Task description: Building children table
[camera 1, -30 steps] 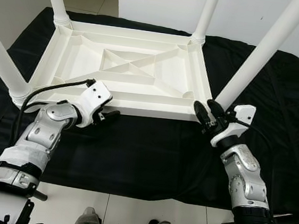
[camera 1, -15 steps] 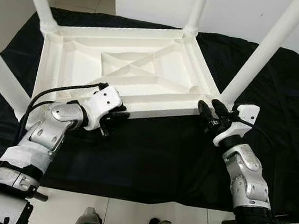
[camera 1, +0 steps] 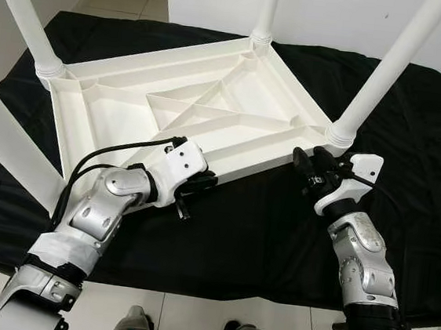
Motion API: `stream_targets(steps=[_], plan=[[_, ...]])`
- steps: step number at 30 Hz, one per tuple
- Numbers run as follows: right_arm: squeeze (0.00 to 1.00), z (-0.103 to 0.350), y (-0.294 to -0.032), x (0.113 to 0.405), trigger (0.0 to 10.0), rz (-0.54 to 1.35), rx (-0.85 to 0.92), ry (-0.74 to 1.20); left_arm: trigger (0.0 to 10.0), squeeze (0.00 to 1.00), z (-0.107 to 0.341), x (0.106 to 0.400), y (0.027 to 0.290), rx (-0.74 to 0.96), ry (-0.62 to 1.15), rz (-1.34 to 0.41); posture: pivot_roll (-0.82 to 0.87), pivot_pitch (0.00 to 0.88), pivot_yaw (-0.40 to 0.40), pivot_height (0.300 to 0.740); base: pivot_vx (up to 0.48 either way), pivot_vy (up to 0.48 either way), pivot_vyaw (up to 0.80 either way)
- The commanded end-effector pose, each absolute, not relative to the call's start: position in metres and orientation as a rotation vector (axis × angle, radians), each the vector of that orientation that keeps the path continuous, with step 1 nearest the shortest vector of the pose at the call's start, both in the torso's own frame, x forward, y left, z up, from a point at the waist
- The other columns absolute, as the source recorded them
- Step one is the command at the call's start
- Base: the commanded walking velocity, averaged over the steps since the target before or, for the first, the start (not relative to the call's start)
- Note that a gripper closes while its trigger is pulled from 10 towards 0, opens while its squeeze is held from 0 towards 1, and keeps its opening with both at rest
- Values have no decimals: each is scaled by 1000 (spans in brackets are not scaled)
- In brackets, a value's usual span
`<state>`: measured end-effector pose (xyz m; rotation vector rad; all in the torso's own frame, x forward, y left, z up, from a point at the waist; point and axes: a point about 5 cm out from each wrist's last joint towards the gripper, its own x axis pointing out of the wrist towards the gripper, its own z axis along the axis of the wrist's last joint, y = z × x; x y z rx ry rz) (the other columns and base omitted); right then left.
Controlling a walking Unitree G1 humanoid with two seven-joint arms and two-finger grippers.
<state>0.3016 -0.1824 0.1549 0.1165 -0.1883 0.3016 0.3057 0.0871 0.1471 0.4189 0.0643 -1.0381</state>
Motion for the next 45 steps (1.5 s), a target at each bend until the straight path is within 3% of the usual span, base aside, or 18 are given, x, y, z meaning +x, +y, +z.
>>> stream_targets(steps=[1, 4, 5, 6, 7, 12, 13, 15, 16, 20, 21, 22, 23, 24, 25, 33, 45], plan=[[0, 153, -179, 303, 10000, 303, 119, -184, 0, 0, 146, 297, 68, 372, 43, -1096, 33, 117, 25, 740, 0, 0, 0], [0, 151, -175, 304, 10000, 307, 130, -182, 0, 0, 151, 295, 52, 355, 11, -1116, 42, 113, 29, 740, 0, 0, 0], [0, 150, -173, 304, 10000, 308, 131, -181, 8353, 0, 152, 295, 50, 357, 6, -1106, 47, 114, 28, 740, 0, 0, 0], [0, 150, -173, 304, 10000, 308, 131, -181, 8353, 0, 152, 295, 50, 357, 6, -1106, 47, 114, 28, 740, 0, 0, 0], [0, 150, -172, 304, 10000, 309, 132, -180, 10000, 0, 153, 296, 50, 358, 7, -1092, 47, 114, 32, 740, 0, 0, 0], [0, 149, -168, 303, 10000, 310, 138, -175, 10000, 0, 155, 295, 53, 324, -11, -1060, 53, 113, 33, 740, 0, 0, 0], [0, 147, -167, 302, 10000, 311, 140, -171, 10000, 208, 157, 293, 57, 279, -26, -1060, 54, 112, 31, 740, 0, 0, 0], [0, 147, -167, 302, 10000, 311, 140, -170, 10000, 208, 158, 292, 58, 270, -32, -1061, 54, 112, 31, 740, 0, 0, 0], [0, 146, -165, 302, 10000, 313, 140, -168, 10000, 1000, 160, 291, 59, 239, -43, -1063, 55, 113, 27, 740, 0, 0, 0], [0, 145, -162, 301, 10000, 317, 139, -162, 10000, 1000, 167, 288, 62, 198, -88, -1046, 55, 118, 21, 740, 0, 0, 0], [0, 144, -160, 301, 10000, 318, 139, -160, 10000, 710, 171, 288, 64, 194, -128, -1025, 55, 118, 21, 740, 0, 0, 0], [0, 144, -160, 301, 10000, 318, 139, -160, 10000, 710, 171, 288, 64, 194, -128, -1025, 55, 118, 21, 740, 0, 0, 0], [0, 144, -159, 301, 10000, 314, 127, -158, 10000, 294, 176, 285, 67, 177, -167, -1007, 48, 123, 16, 740, 0, 0, 0], [0, 144, -159, 301, 10000, 314, 127, -158, 10000, 294, 176, 285, 67, 177, -167, -1007, 48, 123, 16, 740, 0, 0, 0], [0, 144, -157, 301, 10000, 312, 120, -154, 10000, 0, 180, 281, 70, 152, -193, -999, 47, 125, 14, 740, 0, 0, 0], [0, 141, -153, 297, 10000, 292, 97, -140, 10000, 0, 186, 264, 85, 116, -240, -965, 46, 134, 14, 740, 0, 0, 0], [0, 138, -149, 294, 10000, 297, 75, -133, 10000, 0, 147, 236, 133, 154, 11, -875, 64, 145, 10, 740, 0, 0, 0]])
